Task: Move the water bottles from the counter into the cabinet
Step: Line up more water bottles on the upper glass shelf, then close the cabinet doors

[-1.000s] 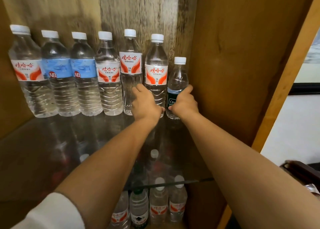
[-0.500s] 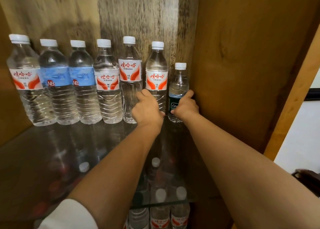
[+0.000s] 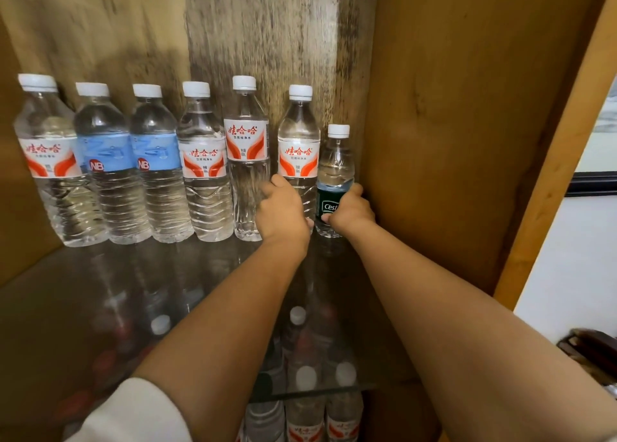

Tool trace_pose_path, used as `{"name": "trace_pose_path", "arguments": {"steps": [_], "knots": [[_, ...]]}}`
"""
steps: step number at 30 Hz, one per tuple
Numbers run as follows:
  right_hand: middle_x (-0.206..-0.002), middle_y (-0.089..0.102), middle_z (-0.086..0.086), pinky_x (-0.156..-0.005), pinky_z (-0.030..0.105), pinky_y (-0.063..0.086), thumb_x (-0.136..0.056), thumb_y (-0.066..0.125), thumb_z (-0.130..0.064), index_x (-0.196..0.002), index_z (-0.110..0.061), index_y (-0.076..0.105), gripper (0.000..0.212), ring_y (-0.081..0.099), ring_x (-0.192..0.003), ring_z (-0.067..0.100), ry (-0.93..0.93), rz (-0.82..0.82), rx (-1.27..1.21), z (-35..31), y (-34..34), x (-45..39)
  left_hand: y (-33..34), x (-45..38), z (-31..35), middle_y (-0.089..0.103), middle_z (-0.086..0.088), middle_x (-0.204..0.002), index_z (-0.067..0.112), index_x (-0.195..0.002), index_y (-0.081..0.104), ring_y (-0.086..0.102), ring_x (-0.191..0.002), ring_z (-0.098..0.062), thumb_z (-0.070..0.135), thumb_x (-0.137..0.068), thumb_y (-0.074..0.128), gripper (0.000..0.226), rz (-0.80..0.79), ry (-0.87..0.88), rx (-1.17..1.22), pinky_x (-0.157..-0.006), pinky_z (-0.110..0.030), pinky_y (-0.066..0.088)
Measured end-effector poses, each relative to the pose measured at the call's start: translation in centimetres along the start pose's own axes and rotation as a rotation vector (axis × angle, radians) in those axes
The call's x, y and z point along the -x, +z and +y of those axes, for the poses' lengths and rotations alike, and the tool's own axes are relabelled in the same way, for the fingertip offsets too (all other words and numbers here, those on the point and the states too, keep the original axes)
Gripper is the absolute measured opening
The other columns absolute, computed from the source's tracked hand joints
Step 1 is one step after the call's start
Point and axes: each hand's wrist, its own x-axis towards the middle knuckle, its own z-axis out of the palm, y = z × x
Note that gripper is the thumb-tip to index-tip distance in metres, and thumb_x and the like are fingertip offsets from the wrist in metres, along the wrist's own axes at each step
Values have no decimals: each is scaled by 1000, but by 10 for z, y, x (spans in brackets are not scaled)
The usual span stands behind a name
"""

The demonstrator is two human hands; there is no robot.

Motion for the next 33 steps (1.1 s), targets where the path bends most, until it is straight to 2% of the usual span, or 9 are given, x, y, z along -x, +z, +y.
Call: {"name": "trace_pose_path", "arguments": {"steps": [5,8,13,17,20,23,25,27,33], "knots": [[-142,35,19,-97,38,40,-85,63,-11,-143,-5,6,82,41,-128,35,82,-84,-18,-6,0,2,-10,0,4,21,-16,-142,3,-141,15,45,-120,-37,11,-78,70,84,-181,-76,214,-90,-35,42],[-150,17,26,-109,43,26,-88,57,-10,-145,0,-3,84,24,-137,40,80,-122,-59,-12,1,10,-18,2,-4,13,-15,-149,8,-147,4,34,-131,-34,12,-80,69,93,-304,-80,348,-99,-34,37],[-151,20,19,-107,42,32,-85,63,-16,-145,-10,-15,98,30,-136,35,79,-193,-62,-17,-3,30,-24,8,-26,32,-15,-146,12,-139,32,38,-130,-33,5,-77,66,71,-412,-29,464,-106,-40,39],[-136,42,9,-104,41,39,-80,68,-16,-144,-10,18,81,43,-125,29,-90,-248,-105,-14,-12,66,-36,25,-38,59,-10,-112,18,-105,53,57,-105,-25,-1,-79,65,35,-528,69,581,-98,-45,45],[-118,53,3,-93,32,43,-83,63,-11,-135,-11,40,56,52,-109,20,-250,-270,-107,-12,-24,106,-58,48,-48,66,-6,-95,12,-108,56,61,-73,-14,2,-83,62,28,-560,128,545,-69,-31,52],[-104,60,2,-83,21,44,-85,62,-7,-119,-14,56,35,57,-98,14,-404,-262,-162,3,-34,149,-93,95,-64,66,5,-73,18,-103,62,56,-45,-2,7,-85,61,21,-435,204,512,-52,-17,46],[-86,63,-5,-76,12,45,-84,60,-1,-105,-15,62,25,58,-82,5,-526,-246,-239,17,-41,180,-115,137,-77,67,9,-69,25,-98,64,57,-51,-2,12,-86,61,18,-287,257,475,-56,-15,47],[-78,63,-5,-70,14,48,-84,59,2,-96,-17,64,23,60,-71,6,-593,-289,-333,33,-45,215,-134,185,-90,67,9,-67,30,-93,65,60,-61,-2,12,-88,59,19,-190,244,484,-60,-13,47],[-72,63,-12,-60,20,50,-84,62,-3,-82,-33,64,31,58,-63,3,-634,-504,-458,79,-30,313,-138,322,-122,63,11,-60,32,-91,67,51,-49,-3,6,-91,53,29,-34,13,543,-50,-15,40]]}}
